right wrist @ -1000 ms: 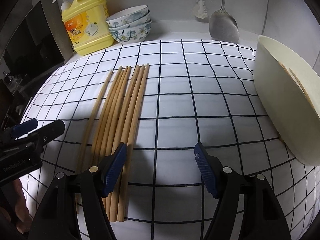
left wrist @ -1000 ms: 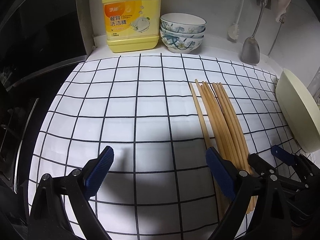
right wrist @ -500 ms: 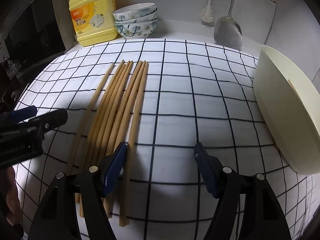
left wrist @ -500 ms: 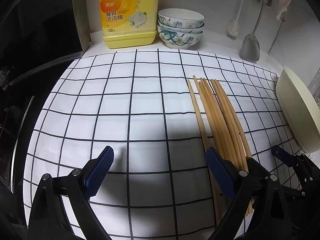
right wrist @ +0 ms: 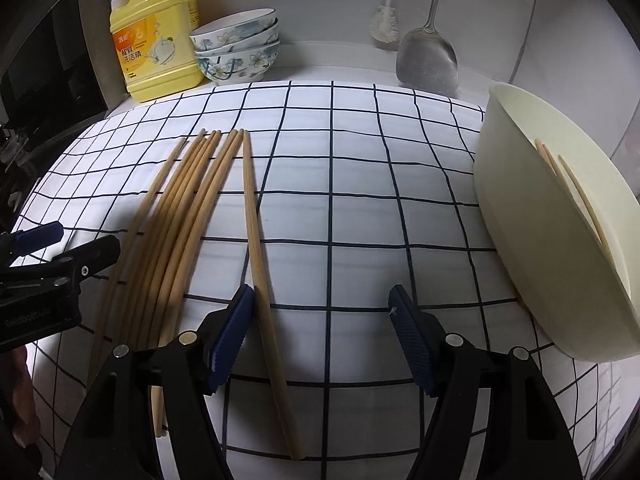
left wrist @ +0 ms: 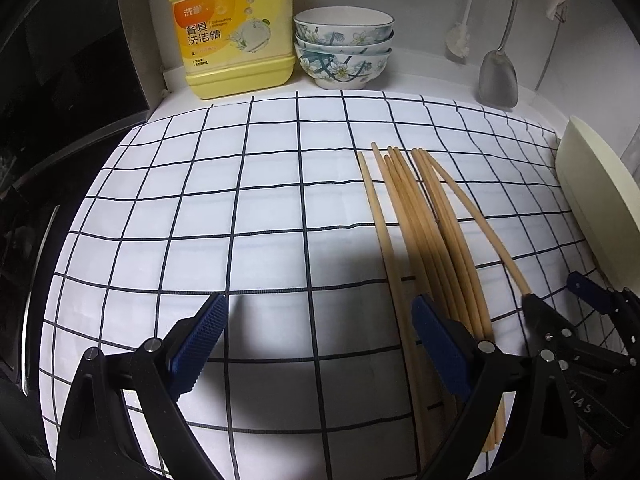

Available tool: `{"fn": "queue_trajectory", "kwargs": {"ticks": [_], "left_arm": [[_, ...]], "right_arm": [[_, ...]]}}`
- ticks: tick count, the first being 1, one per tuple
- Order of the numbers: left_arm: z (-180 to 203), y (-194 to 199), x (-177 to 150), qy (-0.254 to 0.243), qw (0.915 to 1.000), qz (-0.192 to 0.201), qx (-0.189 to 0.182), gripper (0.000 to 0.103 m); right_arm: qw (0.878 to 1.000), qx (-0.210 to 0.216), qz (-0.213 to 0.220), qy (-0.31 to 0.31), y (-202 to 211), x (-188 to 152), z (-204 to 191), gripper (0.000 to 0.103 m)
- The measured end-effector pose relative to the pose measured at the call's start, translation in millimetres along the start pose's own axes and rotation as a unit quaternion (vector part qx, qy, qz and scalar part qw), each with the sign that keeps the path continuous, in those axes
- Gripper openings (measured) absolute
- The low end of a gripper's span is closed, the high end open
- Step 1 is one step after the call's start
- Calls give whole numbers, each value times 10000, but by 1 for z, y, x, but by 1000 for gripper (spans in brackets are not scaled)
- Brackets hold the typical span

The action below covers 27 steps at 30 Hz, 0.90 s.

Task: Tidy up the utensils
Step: 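Move the right tool back over the chopsticks and grasp one, then lift the chopstick in the right tool and carry it over the cream basin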

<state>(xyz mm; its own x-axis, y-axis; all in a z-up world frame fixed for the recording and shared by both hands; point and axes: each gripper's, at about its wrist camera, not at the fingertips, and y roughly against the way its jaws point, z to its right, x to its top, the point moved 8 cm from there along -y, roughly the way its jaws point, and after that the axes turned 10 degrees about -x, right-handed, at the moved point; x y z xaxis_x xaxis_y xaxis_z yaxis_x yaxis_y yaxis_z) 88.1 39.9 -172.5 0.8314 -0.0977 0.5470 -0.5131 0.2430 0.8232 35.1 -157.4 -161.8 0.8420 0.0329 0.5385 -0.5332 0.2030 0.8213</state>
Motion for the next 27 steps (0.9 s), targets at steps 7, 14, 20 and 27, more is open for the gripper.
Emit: {"fn": "queue_trajectory", "kwargs": {"ticks": [7, 14, 20, 27], "left_arm": [[-1, -10, 1, 64, 9998, -132, 109, 93], [-5, -15, 4, 90, 9997, -83, 210, 92], [15, -10, 7, -296, 9995, 72, -2, 45], [23, -10, 7, -354, 9992, 81, -153, 12]], "right_arm": [[10000, 40, 12, 54, -3, 5, -3, 67], [9999, 73, 39, 108, -8, 12, -7, 67], [9992, 252, 124, 271, -11, 18, -17, 58], [9967, 476, 231, 610, -6, 21, -38, 16]]}}
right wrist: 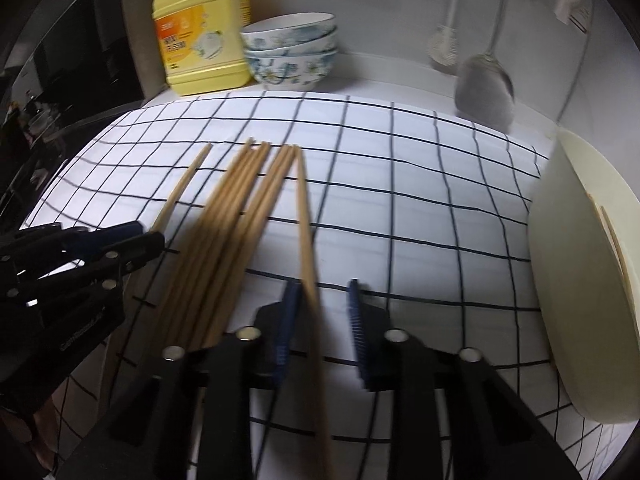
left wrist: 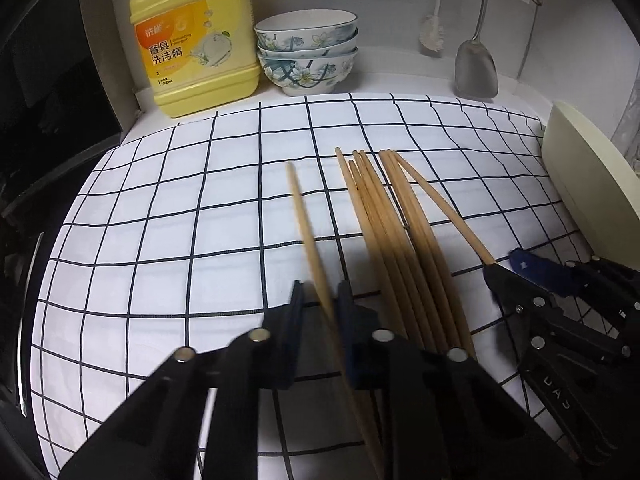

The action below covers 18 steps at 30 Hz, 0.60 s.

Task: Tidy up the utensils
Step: 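Lift the chopstick in the right tool and carry it over the cream basin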

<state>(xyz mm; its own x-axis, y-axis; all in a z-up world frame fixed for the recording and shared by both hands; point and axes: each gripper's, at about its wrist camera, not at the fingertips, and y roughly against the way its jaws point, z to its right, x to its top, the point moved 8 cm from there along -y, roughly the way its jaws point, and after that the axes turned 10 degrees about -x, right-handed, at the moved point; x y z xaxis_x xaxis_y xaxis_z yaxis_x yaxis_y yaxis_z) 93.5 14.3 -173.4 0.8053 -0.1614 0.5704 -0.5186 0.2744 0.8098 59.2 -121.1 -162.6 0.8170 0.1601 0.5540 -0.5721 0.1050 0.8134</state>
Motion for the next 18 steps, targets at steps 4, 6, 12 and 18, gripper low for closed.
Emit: {"fn": "queue_trajectory", "kwargs": {"ticks": [4, 6, 12, 18], "left_arm": [[-2, 0, -1, 39, 10000, -58, -41, 7], [-4, 1, -2, 25, 9999, -104, -82, 7], [-5, 16, -7, 173, 9991, -207, -323, 7], [0, 42, 0, 95, 9984, -217, -508, 7]], "right_arm": [[9996, 141, -95, -220, 1, -1, 3, 6], [9991, 212, -153, -343, 2, -2, 6, 6], [9966, 337, -257, -706, 18, -6, 13, 6], [9933, 505, -304, -999, 46, -6, 12, 6]]}}
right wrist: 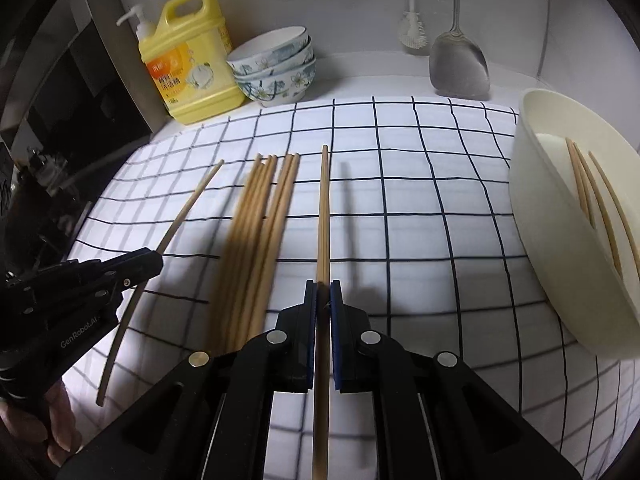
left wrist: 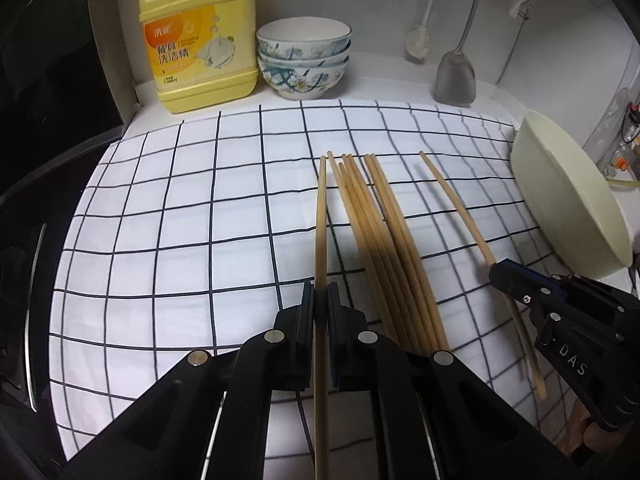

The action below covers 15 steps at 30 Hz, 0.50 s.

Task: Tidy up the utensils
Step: 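Lift the chopstick in the right tool and carry it over the cream basin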

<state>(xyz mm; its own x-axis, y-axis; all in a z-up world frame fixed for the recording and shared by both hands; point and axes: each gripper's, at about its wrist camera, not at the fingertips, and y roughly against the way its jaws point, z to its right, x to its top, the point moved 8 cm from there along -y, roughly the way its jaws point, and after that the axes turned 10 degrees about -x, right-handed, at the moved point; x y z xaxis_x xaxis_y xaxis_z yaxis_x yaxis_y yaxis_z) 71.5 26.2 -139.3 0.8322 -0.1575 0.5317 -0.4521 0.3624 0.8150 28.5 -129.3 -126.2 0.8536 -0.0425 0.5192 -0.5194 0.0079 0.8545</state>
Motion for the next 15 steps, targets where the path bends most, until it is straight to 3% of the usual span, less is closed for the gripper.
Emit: {"fn": "queue_trajectory", "kwargs": {"ticks": [8, 15], "left_arm": [[33, 39, 15, -302, 9988, 86, -373, 7], [99, 54, 43, -764, 9928, 258, -881, 7]], "right_arm": [[9988, -3, 258, -413, 58, 11, 14, 6], [9929, -429, 665, -889, 109, 22, 78, 6]]}}
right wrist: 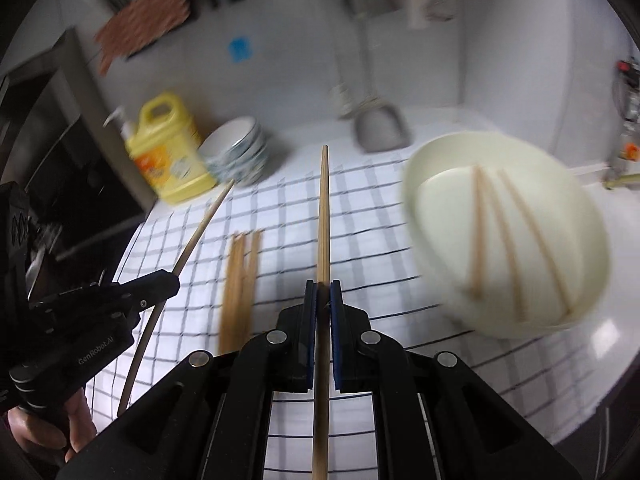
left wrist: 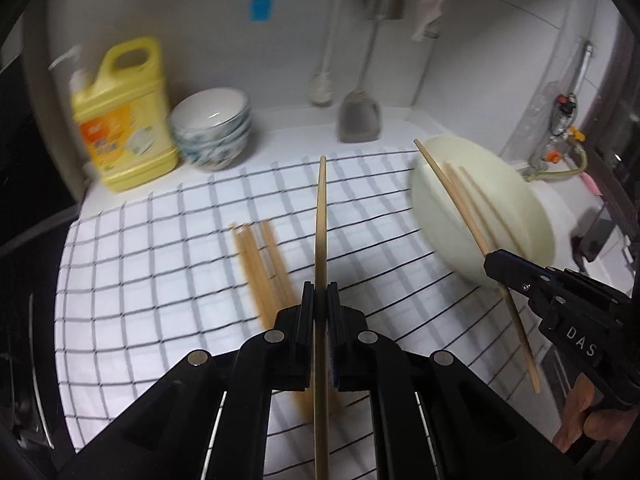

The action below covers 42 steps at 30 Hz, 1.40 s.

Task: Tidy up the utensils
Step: 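Lift the chopstick in the right tool and carry it over the cream basin, then open the right tool to release the chopstick into the basin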

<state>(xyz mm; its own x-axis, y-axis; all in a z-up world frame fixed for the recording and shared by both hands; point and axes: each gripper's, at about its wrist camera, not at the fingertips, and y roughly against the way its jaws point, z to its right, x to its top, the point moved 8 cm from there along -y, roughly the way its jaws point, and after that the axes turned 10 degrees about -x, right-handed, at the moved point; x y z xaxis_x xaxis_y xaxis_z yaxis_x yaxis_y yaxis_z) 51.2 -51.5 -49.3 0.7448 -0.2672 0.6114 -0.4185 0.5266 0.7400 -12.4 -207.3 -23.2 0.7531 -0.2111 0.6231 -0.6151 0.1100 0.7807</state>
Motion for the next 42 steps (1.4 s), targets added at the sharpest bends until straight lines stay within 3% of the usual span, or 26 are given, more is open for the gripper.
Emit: {"fn": "queue_trajectory", "kwargs": {"ticks": [7, 11, 17, 28, 42], "left_arm": [[90, -32, 52, -431, 9970, 118, -635, 7], [132, -65, 76, -433, 9952, -4, -874, 7], [173, -124, 103, -533, 9943, -245, -892, 7], [181, -211, 101, -335, 9949, -753, -579, 7], [176, -248, 89, -283, 9922, -1160, -352, 7]], "right_arm": [[9979, -418, 242, -432, 12, 25, 92, 6], [9967, -487, 244, -606, 3, 40, 138, 6], [9956, -477, 195, -784, -26, 63, 188, 6], [9960, -208, -387, -781, -103, 69, 214, 6], [9921, -111, -934, -833, -143, 52, 215, 6]]}}
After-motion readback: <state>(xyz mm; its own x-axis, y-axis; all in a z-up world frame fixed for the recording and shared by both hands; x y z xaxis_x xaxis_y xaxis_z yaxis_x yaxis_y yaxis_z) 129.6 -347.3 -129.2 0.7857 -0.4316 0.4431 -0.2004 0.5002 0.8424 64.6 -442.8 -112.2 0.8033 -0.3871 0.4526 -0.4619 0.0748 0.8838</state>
